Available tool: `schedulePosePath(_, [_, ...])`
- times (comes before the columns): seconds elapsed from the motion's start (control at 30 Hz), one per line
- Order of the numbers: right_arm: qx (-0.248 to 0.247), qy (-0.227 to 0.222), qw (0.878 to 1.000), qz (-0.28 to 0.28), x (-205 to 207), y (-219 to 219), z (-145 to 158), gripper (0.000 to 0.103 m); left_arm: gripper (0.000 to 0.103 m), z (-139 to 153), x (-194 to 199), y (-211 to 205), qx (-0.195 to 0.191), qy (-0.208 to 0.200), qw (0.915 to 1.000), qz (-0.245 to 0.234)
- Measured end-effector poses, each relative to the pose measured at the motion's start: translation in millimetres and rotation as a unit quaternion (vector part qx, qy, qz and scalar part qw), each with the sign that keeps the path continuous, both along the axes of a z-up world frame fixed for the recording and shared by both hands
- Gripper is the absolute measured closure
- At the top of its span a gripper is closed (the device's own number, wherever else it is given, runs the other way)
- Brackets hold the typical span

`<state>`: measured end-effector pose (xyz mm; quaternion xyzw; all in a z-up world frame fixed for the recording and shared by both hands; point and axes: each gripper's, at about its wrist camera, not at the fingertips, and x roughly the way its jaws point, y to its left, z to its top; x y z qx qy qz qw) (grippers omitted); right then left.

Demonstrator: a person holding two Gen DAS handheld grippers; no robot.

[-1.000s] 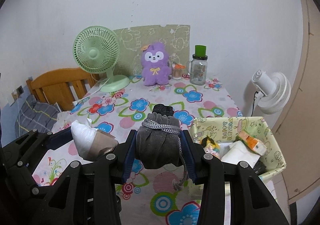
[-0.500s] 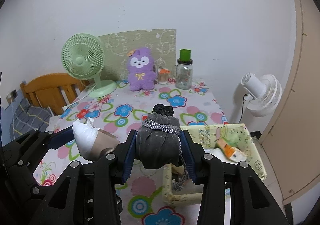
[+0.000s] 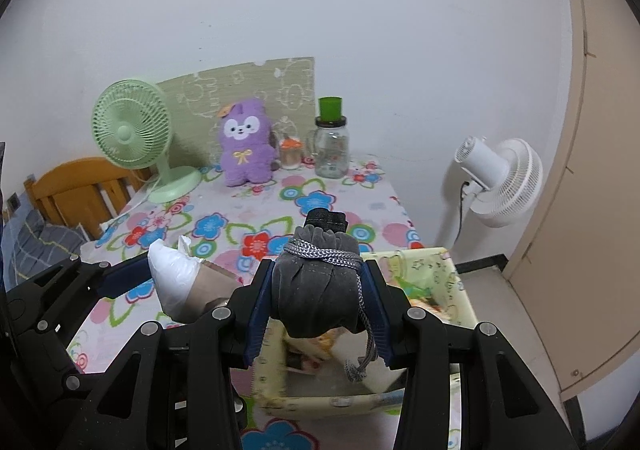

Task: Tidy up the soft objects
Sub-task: 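Lift and carry the white roll with the left tool while the right tool carries the sock toward the box, then lower the sock into the box with the right tool while the left tool lowers the roll in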

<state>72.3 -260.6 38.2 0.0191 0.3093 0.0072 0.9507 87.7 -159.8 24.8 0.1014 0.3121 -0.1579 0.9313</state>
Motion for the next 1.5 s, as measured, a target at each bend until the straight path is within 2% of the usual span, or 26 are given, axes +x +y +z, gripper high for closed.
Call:
schedulePosePath(0.73, [0.007,0.035,0.998,-0.044,27.9,-64.4,-28.5,0.056,0.034,-27.7,31.4,-70.4,0.017,0.040,0.9975,-0.055])
schedulePosePath(1.13, [0.022,0.052,0.997,-0.056,38.2,-86.0,-46.7,0.056,0.016,-46.5,43.9,-89.5,0.019,0.066,0.9948,-0.075])
schedulePosePath(1.27, [0.029,0.058,0.996,-0.058,42.8,-91.0,-53.9,0.056,0.006,-51.2,44.2,-92.2,0.027,0.065,0.9946,-0.076])
schedulePosePath(1.5, [0.038,0.064,0.996,-0.056,51.5,-93.3,-62.3,0.054,0.002,-58.1,48.8,-91.9,0.035,0.070,0.9942,-0.074])
